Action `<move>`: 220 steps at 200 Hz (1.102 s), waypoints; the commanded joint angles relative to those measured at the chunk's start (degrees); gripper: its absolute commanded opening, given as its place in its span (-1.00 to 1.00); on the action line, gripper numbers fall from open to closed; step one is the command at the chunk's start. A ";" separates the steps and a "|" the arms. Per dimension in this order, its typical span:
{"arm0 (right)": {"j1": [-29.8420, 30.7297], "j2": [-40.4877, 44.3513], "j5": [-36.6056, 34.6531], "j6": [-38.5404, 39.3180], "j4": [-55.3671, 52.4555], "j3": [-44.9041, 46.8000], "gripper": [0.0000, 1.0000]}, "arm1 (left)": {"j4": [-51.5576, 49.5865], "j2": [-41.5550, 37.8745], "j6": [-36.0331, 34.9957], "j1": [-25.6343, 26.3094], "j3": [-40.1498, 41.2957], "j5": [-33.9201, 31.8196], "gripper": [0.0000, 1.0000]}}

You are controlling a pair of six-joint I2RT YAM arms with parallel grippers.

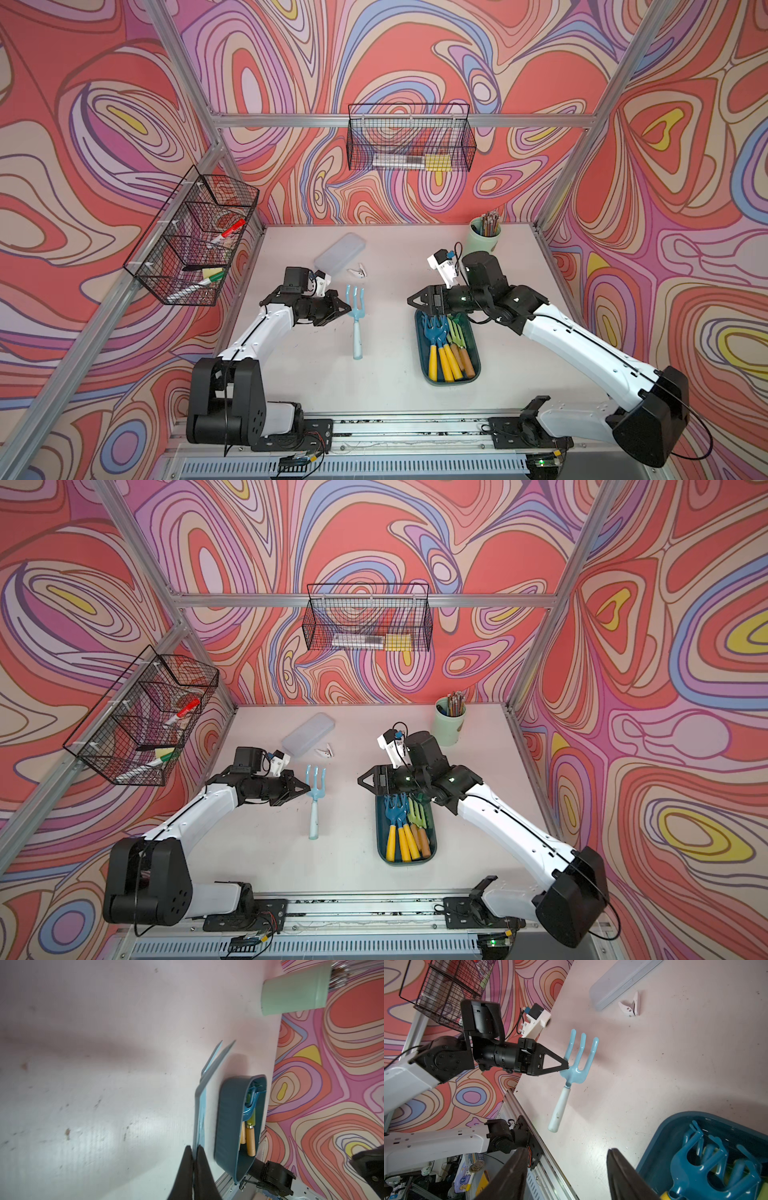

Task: Take the hand rake out of the storage box
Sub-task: Place the rake at the center of the board.

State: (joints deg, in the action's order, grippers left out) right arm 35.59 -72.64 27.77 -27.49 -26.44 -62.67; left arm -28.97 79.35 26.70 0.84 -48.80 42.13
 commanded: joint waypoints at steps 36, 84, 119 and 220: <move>-0.08 1.95 -0.93 1.38 3.53 6.64 0.22 | -13.50 4.67 -13.49 -4.49 -2.71 -9.34 -1.00; 0.00 3.95 1.51 -1.90 11.16 11.73 0.22 | -14.05 5.25 -15.61 -5.64 -3.80 -16.20 -1.00; 0.09 3.82 1.93 -1.81 11.89 11.88 0.22 | -9.97 6.15 -14.08 -6.41 -2.87 -16.40 -1.00; 1.05 0.99 2.81 -2.12 13.34 10.75 0.21 | -4.92 17.84 -16.32 -10.95 -8.31 -9.54 -1.00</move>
State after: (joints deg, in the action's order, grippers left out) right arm 36.10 -70.26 29.93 -29.41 -14.48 -51.18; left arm -35.00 94.39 11.73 -8.82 -56.31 30.20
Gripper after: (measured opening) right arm 0.605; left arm 0.061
